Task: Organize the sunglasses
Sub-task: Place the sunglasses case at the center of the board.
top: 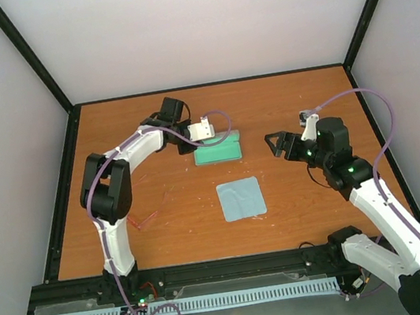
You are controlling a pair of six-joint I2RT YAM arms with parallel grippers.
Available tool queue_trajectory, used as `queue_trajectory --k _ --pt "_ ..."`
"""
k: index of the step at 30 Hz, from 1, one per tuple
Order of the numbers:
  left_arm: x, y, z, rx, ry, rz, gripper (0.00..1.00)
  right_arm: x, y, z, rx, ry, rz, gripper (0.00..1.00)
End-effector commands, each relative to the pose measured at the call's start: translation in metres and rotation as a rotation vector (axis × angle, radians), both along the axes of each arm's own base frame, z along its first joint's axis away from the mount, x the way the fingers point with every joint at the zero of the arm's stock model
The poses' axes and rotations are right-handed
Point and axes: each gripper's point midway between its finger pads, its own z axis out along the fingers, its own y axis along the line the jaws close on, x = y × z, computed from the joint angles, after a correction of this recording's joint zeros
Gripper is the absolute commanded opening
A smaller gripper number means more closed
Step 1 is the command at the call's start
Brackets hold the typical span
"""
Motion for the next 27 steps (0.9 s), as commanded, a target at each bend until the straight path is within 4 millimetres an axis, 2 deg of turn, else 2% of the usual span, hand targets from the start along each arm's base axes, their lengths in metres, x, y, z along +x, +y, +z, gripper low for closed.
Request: queue_trajectory --k 1,8,11,15,24,27 --pt "0.020 -0.008 0.012 -0.018 -0.091 -0.031 0.01 0.002 0.001 -0.001 0.014 -0.003 0.001 0.87" --pt "0.034 -0.013 0.007 -0.014 -0.104 -0.028 0.03 0.003 0.002 -0.006 0.007 0.017 0.005 0.87" --pt "0.038 -0.013 0.006 -0.009 -0.116 -0.025 0.12 0.002 0.001 -0.009 -0.003 0.029 0.002 0.88" --pt "0.040 -0.012 0.004 0.000 -0.120 -0.021 0.20 0.001 0.000 -0.011 -0.003 0.033 -0.001 0.88" --pt "0.037 -0.010 0.000 0.002 -0.111 -0.010 0.34 0.001 0.002 -0.015 -0.002 0.038 0.011 0.88" --pt "0.037 -0.009 0.000 0.004 -0.114 -0.005 0.44 0.001 0.002 -0.015 -0.003 0.039 0.011 0.88"
